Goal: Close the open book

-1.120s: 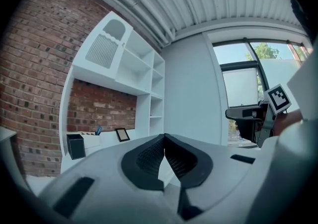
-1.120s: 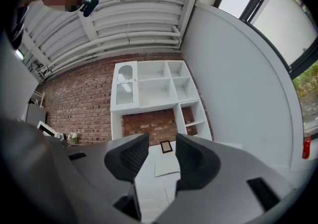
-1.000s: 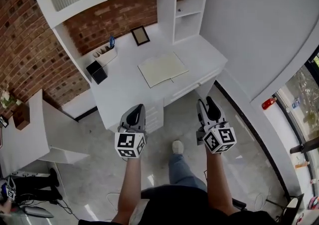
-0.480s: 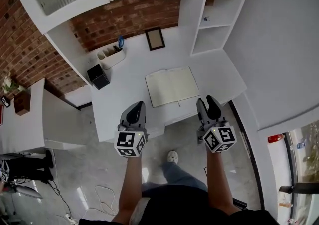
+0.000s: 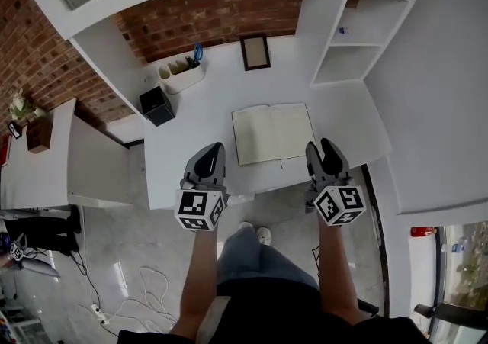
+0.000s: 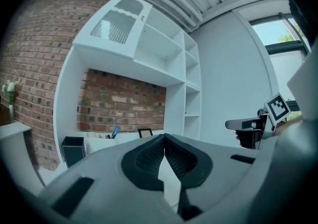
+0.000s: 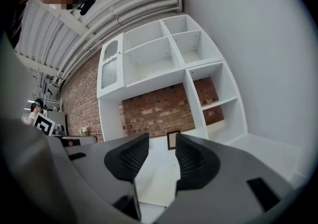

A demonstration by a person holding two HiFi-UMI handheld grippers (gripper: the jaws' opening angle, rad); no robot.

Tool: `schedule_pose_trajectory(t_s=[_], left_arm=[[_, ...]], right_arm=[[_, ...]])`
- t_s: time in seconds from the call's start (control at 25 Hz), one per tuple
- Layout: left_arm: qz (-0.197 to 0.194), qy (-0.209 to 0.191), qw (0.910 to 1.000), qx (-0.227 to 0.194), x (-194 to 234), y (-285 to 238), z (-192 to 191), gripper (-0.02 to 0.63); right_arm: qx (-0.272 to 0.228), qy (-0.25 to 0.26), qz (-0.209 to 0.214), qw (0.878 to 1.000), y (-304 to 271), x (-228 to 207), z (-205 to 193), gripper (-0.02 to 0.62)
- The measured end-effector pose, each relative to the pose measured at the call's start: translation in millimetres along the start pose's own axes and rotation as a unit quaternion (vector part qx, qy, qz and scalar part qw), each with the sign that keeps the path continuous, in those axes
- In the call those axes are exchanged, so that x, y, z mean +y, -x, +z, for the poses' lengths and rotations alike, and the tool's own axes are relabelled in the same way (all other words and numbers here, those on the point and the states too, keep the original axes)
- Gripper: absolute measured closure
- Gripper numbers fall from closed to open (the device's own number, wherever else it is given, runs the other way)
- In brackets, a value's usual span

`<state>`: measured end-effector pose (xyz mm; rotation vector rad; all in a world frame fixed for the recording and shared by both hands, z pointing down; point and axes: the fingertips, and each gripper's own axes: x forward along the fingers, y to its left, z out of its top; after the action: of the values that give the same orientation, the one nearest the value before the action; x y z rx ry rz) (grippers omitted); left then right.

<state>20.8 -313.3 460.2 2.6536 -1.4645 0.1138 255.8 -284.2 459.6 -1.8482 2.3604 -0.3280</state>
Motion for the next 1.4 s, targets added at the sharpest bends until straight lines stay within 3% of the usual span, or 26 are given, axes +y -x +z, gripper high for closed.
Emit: schedule_pose_trajectory(t_s=[0.4, 0.6, 0.72, 0.84, 1.0, 1.16, 1.28, 1.4], left_arm=[[-0.034, -0.009, 0.9994, 0.001, -9.6, -35.4, 10.5, 0.597], [-0.026, 0.000, 0.9996, 0.002, 2.5, -33.2, 6.9, 0.597], [-0.022, 0.005, 0.9997, 0.001, 8.4, -32.3, 4.4, 0.597], [-0.018, 0.007, 0.9998, 0.002, 13.3, -29.2, 1.9, 0.597], [-0.007, 0.009, 0.9999, 0.006, 22.7, -22.5, -1.8, 0.597], [0.003, 0.010, 0.9998, 0.018, 31.9, -15.3, -12.3, 0.597], [0.009, 0.013, 0.9995, 0.027, 35.3, -10.7, -19.8, 0.597], [0.013, 0.014, 0.9993, 0.033, 38.4, -5.4, -25.1, 0.597]], right_arm=[[0.001, 0.009, -0.011, 1.000, -18.6, -11.7, 10.2, 0.448], [0.052, 0.080, 0.022, 0.995, -51.6, -1.6, -3.9, 0.448], [0.110, 0.167, 0.067, 0.978, -75.1, 10.1, -24.1, 0.448], [0.179, 0.277, 0.126, 0.936, -88.0, 23.3, -57.0, 0.448], [0.247, 0.407, 0.216, 0.853, -81.6, 42.3, -104.8, 0.448], [0.295, 0.491, 0.273, 0.773, -65.4, 50.2, -156.3, 0.448], [0.313, 0.532, 0.288, 0.732, -58.4, 52.3, -185.2, 0.448], [0.316, 0.563, 0.290, 0.707, -56.7, 55.8, -204.9, 0.448]])
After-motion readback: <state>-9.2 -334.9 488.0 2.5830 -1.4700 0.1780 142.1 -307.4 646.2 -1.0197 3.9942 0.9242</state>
